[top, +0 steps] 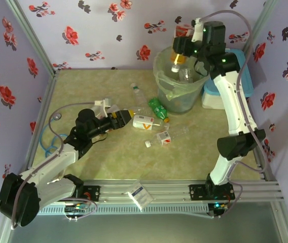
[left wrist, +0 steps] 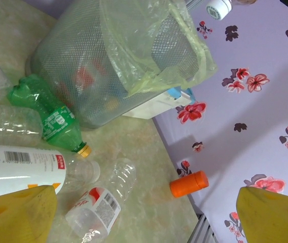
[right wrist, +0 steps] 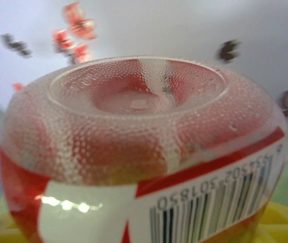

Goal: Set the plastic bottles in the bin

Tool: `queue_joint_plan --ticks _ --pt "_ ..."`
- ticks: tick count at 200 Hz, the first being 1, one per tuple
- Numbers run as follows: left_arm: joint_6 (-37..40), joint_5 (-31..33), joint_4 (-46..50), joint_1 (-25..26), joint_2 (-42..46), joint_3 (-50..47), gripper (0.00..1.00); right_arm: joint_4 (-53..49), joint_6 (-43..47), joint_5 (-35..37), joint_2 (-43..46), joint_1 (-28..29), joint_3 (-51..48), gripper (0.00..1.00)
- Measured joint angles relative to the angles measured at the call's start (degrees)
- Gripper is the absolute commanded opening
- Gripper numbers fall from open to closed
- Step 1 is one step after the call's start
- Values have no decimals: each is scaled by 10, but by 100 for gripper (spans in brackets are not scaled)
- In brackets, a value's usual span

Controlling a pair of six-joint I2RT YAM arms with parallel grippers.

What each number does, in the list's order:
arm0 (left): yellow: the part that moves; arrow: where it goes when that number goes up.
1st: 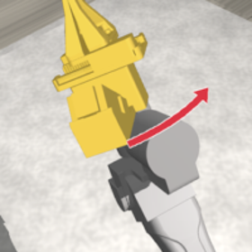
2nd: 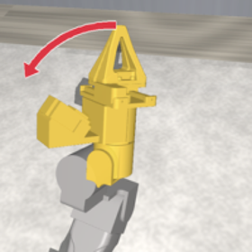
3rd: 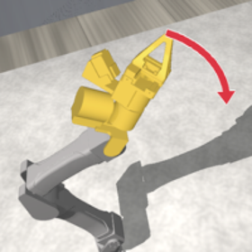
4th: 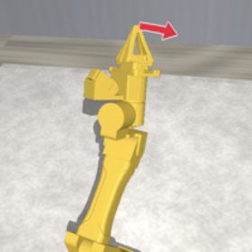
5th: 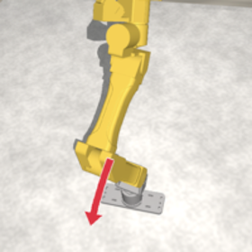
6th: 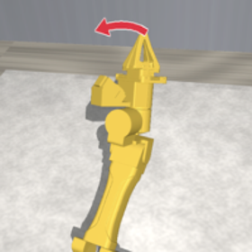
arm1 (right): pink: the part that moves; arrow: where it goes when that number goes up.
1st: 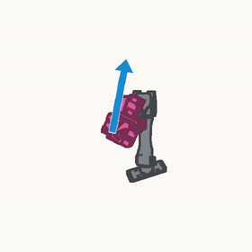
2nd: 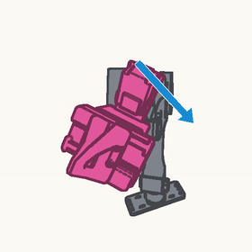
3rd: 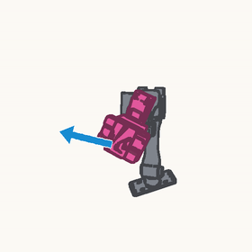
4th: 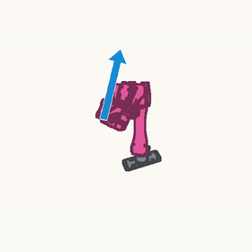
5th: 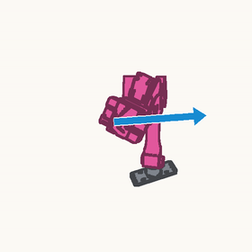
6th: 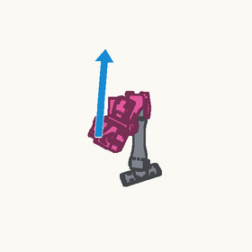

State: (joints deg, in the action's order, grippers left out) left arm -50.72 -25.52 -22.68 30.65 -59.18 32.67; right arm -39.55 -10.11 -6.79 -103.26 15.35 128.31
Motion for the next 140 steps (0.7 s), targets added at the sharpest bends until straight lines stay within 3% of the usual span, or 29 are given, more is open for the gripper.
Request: queue_joint_plan --ticks 63,122,140 --pt "1 14 60 -7 52 -10 91 -75 86 129 -103 -35 71 64" --pt "8 29 114 -15 76 -10 91 -162 175 152 -157 -35 74 65" --pt "11 30 116 -15 73 -10 91 -189 192 151 -169 -35 80 74"
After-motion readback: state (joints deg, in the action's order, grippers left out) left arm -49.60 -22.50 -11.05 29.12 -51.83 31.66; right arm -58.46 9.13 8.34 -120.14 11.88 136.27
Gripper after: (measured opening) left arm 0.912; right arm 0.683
